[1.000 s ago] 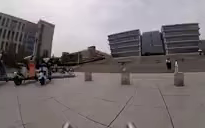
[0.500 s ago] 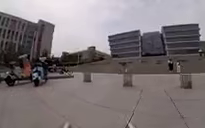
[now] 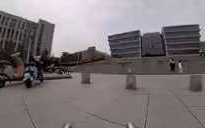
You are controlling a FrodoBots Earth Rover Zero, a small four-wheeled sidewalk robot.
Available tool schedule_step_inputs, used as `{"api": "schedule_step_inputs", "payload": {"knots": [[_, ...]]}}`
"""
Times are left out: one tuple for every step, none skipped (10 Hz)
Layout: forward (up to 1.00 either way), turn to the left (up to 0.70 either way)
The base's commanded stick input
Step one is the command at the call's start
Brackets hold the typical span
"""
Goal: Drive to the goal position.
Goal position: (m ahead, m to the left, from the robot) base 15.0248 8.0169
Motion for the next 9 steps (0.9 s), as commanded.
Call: {"api": "schedule_step_inputs", "payload": {"knots": [[0.85,0.0],[0.85,0.0],[0.85,0.0],[0.85,0.0],[0.85,0.0],[0.85,0.0],[0.85,0.0],[0.85,0.0],[0.85,0.0]]}}
